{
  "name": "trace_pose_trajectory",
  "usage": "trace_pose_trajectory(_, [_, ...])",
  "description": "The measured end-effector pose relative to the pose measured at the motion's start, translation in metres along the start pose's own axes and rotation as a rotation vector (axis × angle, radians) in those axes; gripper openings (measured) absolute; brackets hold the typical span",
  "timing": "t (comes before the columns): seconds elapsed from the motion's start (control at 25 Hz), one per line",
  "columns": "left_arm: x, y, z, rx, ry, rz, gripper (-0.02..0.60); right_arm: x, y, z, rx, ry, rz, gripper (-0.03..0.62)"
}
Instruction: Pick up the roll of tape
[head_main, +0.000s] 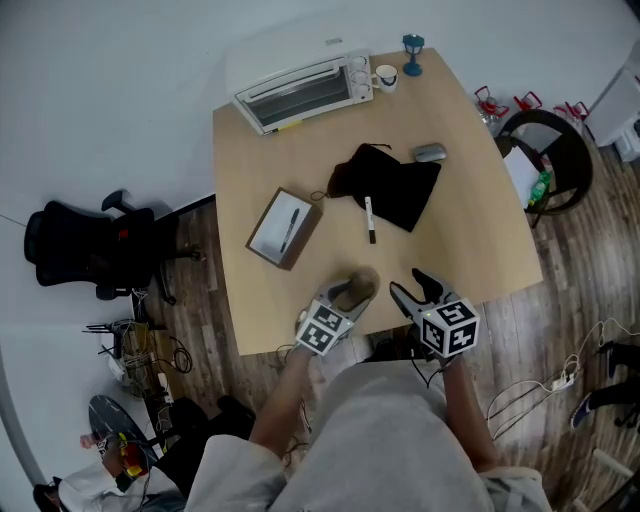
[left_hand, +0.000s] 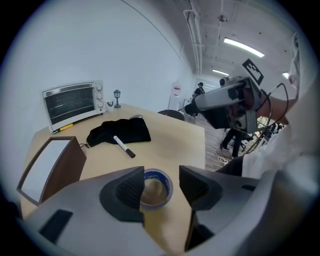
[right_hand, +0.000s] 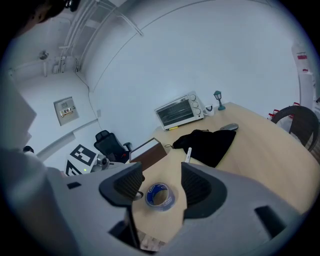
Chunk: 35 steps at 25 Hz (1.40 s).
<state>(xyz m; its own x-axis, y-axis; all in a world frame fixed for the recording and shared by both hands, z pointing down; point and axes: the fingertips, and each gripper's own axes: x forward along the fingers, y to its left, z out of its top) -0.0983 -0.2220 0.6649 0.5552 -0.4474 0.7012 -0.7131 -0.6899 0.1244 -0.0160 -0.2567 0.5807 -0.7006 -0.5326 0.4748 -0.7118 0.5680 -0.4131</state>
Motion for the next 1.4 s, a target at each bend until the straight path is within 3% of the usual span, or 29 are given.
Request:
trace_pose_trajectory(0.56, [0.045,-0.014,-0.022,0.123,0.131,-0.091,0.210,0.011,-0.010,0.012,-0.010,0.011,0.023,0.247])
trace_pose_trajectory(0.84, [0.050,-0.024,-0.035,0.173,0.219,-0.104,0.206,0.012,-0.009,0.014,0.004,0.005,0.035,0.247])
trace_pose_trajectory(1.08, [0.059,-0.026,-0.046,0.284,0.284,-0.067,0.201,0.012,-0.007,0.012,0.019,0.001,0.042,0.250])
trace_pose_trajectory(1.4, [0.064,-0.041,-0.061,0.342,0.383,-0.124,0.186,0.012,0.001,0.007,0.016,0.009,0.058,0.250])
